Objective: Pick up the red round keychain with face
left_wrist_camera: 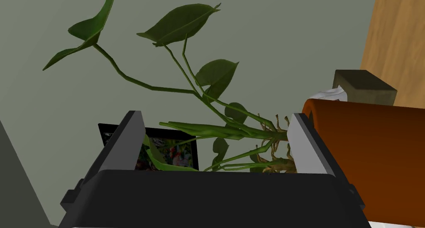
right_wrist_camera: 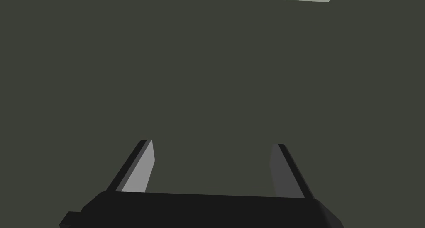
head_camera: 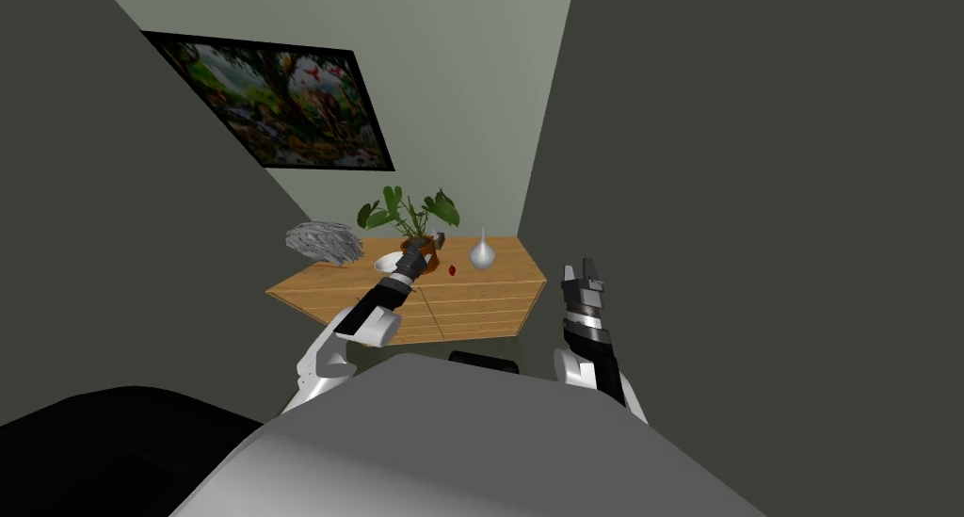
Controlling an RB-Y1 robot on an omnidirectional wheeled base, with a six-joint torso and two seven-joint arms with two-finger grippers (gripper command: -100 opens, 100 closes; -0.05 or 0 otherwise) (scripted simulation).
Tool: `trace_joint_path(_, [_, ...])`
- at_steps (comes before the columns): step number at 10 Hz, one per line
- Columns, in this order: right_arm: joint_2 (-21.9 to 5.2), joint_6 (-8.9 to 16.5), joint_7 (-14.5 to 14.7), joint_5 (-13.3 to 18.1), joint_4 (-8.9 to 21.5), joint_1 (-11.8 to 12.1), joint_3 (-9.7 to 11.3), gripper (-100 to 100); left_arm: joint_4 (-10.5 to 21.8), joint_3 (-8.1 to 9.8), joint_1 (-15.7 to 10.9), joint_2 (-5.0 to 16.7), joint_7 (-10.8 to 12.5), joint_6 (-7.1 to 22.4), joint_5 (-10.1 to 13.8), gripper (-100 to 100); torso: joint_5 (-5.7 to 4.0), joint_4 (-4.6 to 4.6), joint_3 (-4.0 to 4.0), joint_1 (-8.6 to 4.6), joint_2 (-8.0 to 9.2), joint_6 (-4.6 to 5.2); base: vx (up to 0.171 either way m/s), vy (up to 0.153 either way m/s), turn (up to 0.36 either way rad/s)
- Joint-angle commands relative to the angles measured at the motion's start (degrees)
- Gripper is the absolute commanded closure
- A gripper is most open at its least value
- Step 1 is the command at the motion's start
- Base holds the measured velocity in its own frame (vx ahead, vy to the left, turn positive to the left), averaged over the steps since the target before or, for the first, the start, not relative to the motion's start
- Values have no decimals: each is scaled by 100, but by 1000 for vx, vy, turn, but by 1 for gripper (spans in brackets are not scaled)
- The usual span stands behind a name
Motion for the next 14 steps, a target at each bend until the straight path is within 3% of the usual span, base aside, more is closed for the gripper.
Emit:
trace_joint_path(1, [0,0,0,0,0,0,0,0,-20,-20,-14,58,15,286,40,-100,0,0,0,0,0,0,-14,10,-77])
trace_joint_path(2, [0,0,0,0,0,1,0,0,-20,-20,-14,58,15,323,40,-100,0,0,-1,0,-1,-3,-5,5,22])
trace_joint_path(7, [0,0,0,0,0,1,-1,0,-50,-142,-252,460,120,1224,286,-100,1,-1,-2,1,-4,-4,-10,7,-135])
trace_joint_path(9, [0,0,0,0,0,1,-1,0,-50,-142,-252,460,120,1457,286,-100,0,-1,-2,1,-5,-4,-4,5,-41])
trace_joint_path(12, [0,0,0,0,0,1,-1,0,-44,-246,-417,749,197,1990,438,-100,0,-2,-4,0,-7,-5,0,7,-142])
trace_joint_path(14, [0,0,0,0,0,1,-1,0,-44,-246,-417,749,197,2230,438,-100,1,-2,-5,2,-9,-5,1,9,-35])
